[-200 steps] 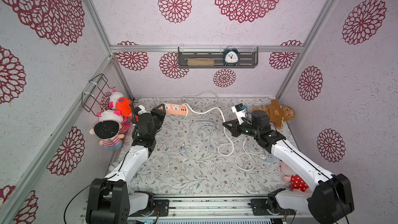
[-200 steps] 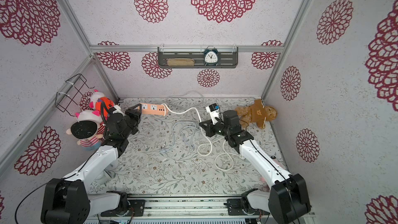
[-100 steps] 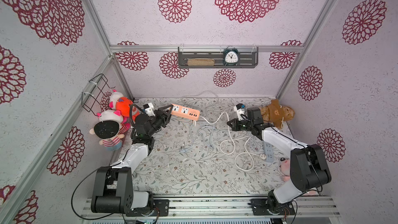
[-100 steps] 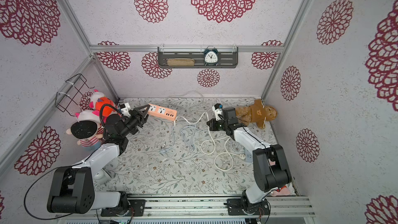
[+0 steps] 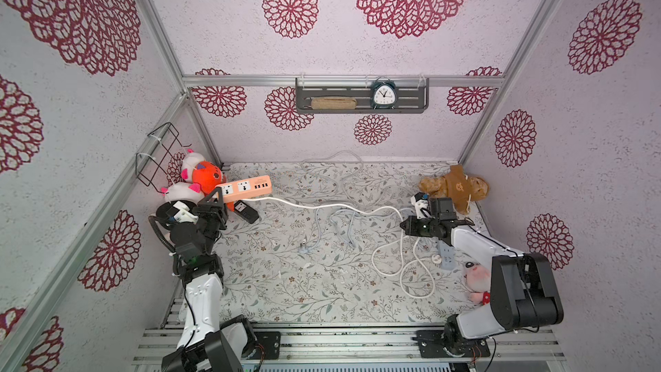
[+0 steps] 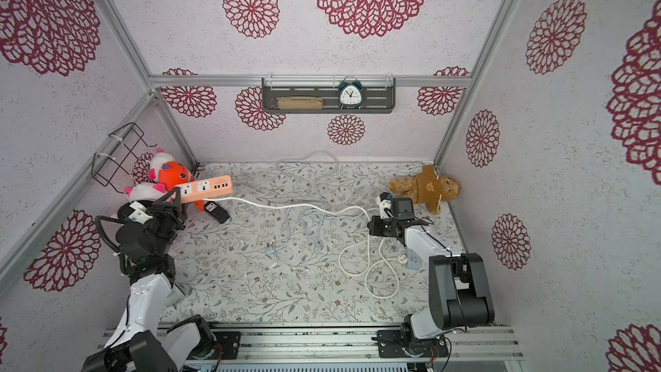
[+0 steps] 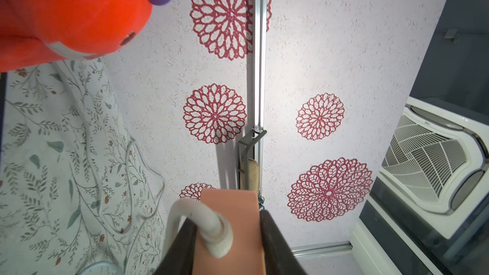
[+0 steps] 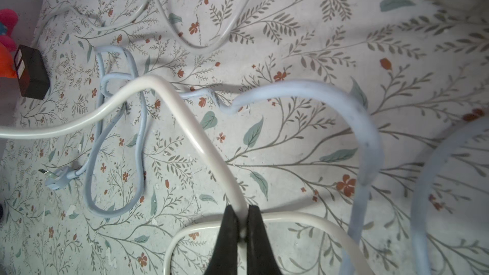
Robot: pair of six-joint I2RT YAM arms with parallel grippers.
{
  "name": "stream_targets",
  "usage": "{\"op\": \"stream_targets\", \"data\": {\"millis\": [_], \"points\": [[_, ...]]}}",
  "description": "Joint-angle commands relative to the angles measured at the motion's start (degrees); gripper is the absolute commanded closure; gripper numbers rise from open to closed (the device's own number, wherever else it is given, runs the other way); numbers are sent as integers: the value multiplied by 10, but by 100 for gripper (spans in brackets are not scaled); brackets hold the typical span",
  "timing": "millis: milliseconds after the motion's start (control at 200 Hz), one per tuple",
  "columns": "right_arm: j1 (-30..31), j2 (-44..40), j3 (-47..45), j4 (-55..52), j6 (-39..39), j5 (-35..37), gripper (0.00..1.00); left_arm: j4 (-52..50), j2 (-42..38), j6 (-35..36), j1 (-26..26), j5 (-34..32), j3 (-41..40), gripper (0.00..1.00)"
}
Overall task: Unwrap the cord wrapped around the power strip
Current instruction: Unwrap the power cord from the power strip.
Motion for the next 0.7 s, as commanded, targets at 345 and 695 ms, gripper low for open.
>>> {"op": "stream_targets", "data": {"millis": [345,695], "points": [[-28,-5,-3,-9,-5,2,100,106,38,-77,3,52,4,100],[41,-33,18,-171,-8,25,100,-333,-115,154,-75,-43,102,100]]}}
